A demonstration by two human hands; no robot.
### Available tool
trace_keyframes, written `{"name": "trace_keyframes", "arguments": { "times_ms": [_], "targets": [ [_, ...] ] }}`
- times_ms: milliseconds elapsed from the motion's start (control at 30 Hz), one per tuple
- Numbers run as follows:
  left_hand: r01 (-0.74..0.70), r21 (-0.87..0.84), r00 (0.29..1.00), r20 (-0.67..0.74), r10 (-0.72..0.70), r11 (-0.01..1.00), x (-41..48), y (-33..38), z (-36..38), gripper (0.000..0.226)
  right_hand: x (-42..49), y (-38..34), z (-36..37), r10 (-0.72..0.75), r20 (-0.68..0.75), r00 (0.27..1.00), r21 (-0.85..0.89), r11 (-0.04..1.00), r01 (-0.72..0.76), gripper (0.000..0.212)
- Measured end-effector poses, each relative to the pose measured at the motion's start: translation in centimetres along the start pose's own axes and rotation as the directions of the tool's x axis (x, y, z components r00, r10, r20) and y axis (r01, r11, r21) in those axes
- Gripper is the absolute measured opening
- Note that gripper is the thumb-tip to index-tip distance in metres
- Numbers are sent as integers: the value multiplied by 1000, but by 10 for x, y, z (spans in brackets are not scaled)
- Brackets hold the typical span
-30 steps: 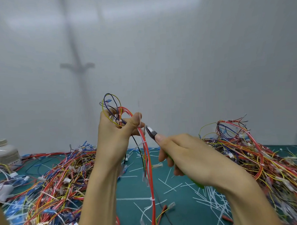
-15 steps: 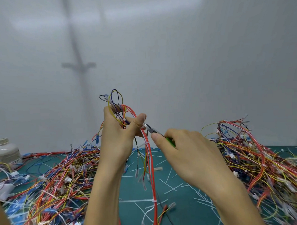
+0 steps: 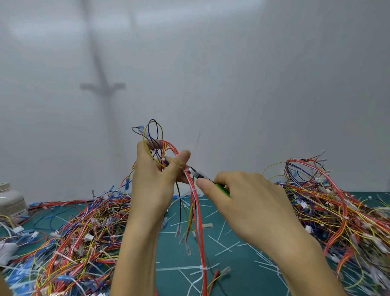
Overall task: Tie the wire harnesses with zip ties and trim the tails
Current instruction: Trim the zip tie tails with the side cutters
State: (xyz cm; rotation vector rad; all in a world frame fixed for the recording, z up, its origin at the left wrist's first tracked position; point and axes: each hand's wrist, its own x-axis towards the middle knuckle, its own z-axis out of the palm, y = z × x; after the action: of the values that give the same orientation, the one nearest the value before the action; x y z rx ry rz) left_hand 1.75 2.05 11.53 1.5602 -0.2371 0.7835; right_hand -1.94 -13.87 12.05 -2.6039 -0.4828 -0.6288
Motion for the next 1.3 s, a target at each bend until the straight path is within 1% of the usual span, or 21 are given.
{"name": "trace_keyframes", "arguments": {
  "times_ms": [100, 233, 333, 433, 467, 533, 567, 600, 633, 700, 767, 833, 900, 1067, 1167, 1300],
  "targets": [
    [22, -20, 1000, 4, -22, 1000, 1, -2, -1, 29, 0, 1, 0, 1, 10, 1000, 19, 1000, -1, 62],
    [24, -7, 1000, -2, -24, 1000, 1, -1, -1, 29, 1, 3, 0, 3, 43, 999, 71, 997, -6, 66],
    [32, 1, 999, 3, -32, 999, 1, -1, -1, 30, 1, 4, -2, 0, 60, 998, 135, 991, -8, 68],
    [25, 4, 999, -22, -25, 1000, 1, -2, -3, 31, 1, 4, -4, 19, 75, 997, 203, 979, -34, 68],
    [15, 6, 999, -33, -15, 1000, 1, -2, -4, 31, 1, 4, -5, 30, 104, 994, 260, 964, -57, 67],
    [-4, 7, 998, -68, 4, 1000, 1, -4, -5, 32, 1, 6, -8, 36, 222, 974, 437, 890, -132, 65],
    [-6, 13, 995, -95, 7, 1000, 1, -4, -7, 33, 1, 5, -11, 19, 293, 956, 497, 851, -169, 65],
    [0, 28, 992, -127, 3, 1000, 1, -4, -8, 35, 0, 5, -14, -10, 344, 939, 505, 845, -176, 67],
    [11, 48, 988, -157, -4, 999, 1, -4, -9, 37, -2, 5, -15, -35, 370, 929, 471, 869, -155, 69],
    [28, 105, 978, -209, -5, 994, -1, -2, -10, 40, -6, 4, -16, -55, 373, 926, 354, 931, -88, 75],
    [12, 219, 963, -265, 47, 976, -3, 1, -8, 41, -10, 3, -16, -45, 365, 930, 233, 971, -44, 81],
    [-19, 352, 945, -299, 131, 936, -6, 6, -5, 43, -11, 1, -14, -33, 367, 929, 164, 986, -30, 80],
    [-47, 426, 933, -304, 193, 903, -10, 11, -1, 44, -11, -3, -11, -21, 355, 935, 143, 989, -32, 76],
    [-75, 530, 912, -306, 273, 845, -14, 17, 5, 45, -12, -16, -3, 14, 275, 961, 84, 996, -39, 62],
    [-99, 587, 899, -294, 325, 804, -16, 19, 8, 45, -10, -19, 0, 47, 272, 961, 104, 992, -78, 60],
    [-86, 628, 894, -294, 338, 774, -15, 19, 8, 48, -10, -18, 2, 61, 259, 964, 130, 987, -98, 60]
  ]
}}
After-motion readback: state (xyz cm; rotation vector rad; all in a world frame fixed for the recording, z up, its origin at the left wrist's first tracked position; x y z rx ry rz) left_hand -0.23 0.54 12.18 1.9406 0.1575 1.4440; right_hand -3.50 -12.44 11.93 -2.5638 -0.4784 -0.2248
